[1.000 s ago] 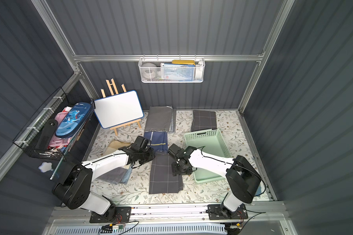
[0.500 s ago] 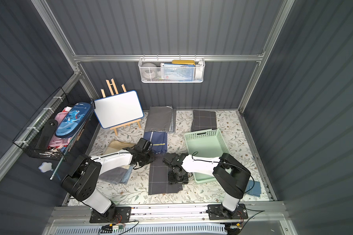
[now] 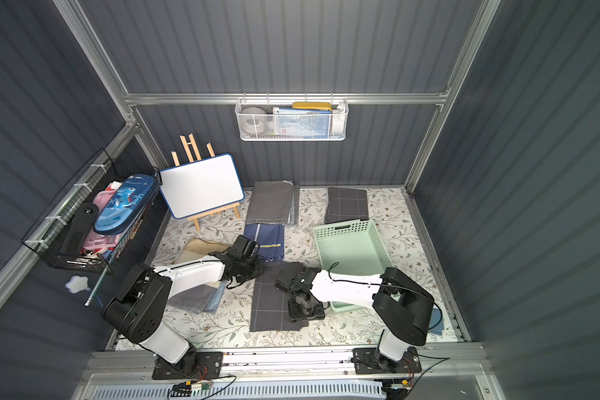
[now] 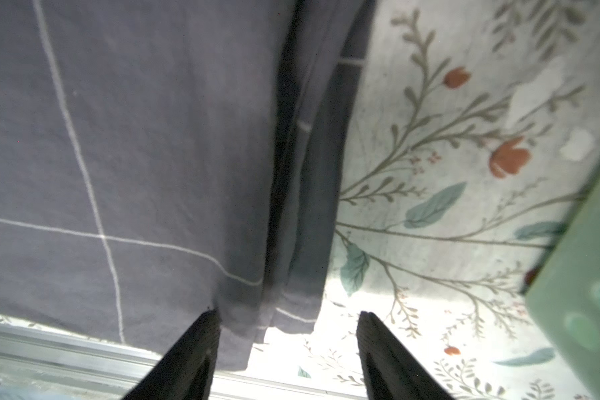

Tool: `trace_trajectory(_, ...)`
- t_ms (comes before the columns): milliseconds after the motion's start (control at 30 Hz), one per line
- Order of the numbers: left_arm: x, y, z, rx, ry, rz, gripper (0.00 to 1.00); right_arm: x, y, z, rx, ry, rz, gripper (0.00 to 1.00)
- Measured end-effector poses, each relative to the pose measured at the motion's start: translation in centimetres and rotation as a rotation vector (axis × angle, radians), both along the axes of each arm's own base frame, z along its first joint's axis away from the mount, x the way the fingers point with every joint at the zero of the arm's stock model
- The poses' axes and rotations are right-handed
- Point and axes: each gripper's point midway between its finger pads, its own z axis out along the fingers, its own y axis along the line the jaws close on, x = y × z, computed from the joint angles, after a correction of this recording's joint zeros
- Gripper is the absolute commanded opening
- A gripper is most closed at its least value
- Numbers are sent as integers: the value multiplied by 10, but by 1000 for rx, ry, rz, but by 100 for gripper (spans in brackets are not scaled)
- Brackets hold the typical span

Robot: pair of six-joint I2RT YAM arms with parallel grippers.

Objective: Put the folded pillowcase in the basket
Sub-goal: Pick up the pillowcase from the center of the board.

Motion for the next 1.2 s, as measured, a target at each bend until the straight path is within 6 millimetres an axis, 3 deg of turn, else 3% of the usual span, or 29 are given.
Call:
trace_trajectory(100,0,0,0,-2,-2,0,0,-4,4,-10,12,34,-11,63)
trace_trajectory(200,0,0,1,-5,-3,-1,0,-7,14,-9,56,67,-32,50)
trace_trajectory(433,-2,-1,2,-10,-15,-22,0,-15,45,-11,186,158,-52,1)
trace_trajectory(667,-2,-4,12,-32,-32,-41,0,-14,51,-9,192,149,-32,0)
trace_trajectory(800,-5,-6,41,-68,-79,-51,0,-1,36,2,128,45,-15,0)
trace_trajectory(1033,-6,-24,118,-191,-224,-98,0,30,20,83,169,-205,-23,0)
trace_trajectory(1200,-9,-45,137,-230,-242,-145,0,36,-1,104,116,-275,-29,0)
